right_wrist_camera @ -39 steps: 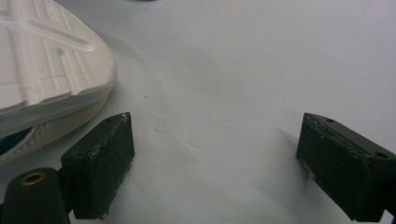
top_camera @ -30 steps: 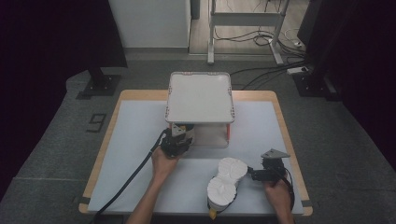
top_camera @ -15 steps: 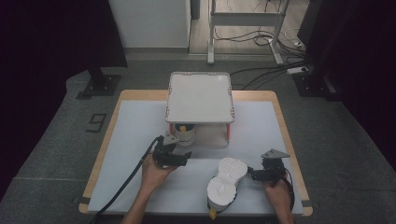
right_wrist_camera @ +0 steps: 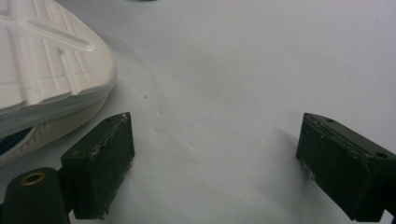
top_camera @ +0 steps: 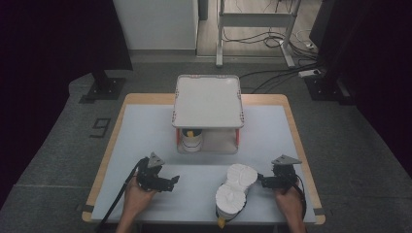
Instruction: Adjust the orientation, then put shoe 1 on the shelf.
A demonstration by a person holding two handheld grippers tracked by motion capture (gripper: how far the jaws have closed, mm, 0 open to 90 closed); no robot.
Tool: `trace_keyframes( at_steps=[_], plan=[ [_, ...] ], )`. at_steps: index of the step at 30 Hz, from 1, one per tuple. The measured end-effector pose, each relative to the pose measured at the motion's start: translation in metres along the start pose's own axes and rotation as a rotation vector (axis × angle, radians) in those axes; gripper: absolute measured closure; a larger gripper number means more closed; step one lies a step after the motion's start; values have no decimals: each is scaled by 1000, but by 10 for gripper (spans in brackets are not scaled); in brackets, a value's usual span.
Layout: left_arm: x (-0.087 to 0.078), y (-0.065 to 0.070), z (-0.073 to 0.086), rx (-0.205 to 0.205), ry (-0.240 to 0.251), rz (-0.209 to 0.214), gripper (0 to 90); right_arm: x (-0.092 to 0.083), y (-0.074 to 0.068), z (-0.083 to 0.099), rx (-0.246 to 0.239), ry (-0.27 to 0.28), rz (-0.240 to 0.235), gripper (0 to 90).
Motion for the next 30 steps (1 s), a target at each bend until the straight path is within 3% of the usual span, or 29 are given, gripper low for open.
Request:
trace_keyframes(
  at_steps=[1,7,10,12,28,30],
  plan=[
    [1,-4,9,-2,-1,-11,0,0,0,0,0,0,0,103],
    [4,-10,26,-6,-9,-28,0,0,0,0,0,0,0,104],
    [10,-11,36,2,-45,-36,0,0,0,0,0,0,0,104],
    [10,-12,37,-25,-38,-17,0,0,0,0,0,0,0,104],
    [11,-12,38,-24,-33,-21,0,-1,0,0,4,-2,-1,108],
    [11,-12,38,-24,-33,-21,0,-5,0,0,-6,-25,1,91]
  ],
)
Point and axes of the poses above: each handheld gripper's, and its own axes: x roughly forward along the jaws, z roughly out of its underside, y roughly to its right, the point moved 6 cm from there along x, roughly forward along the jaws, and after that the axes turned 1 degree about x, right-handed, at the moved point
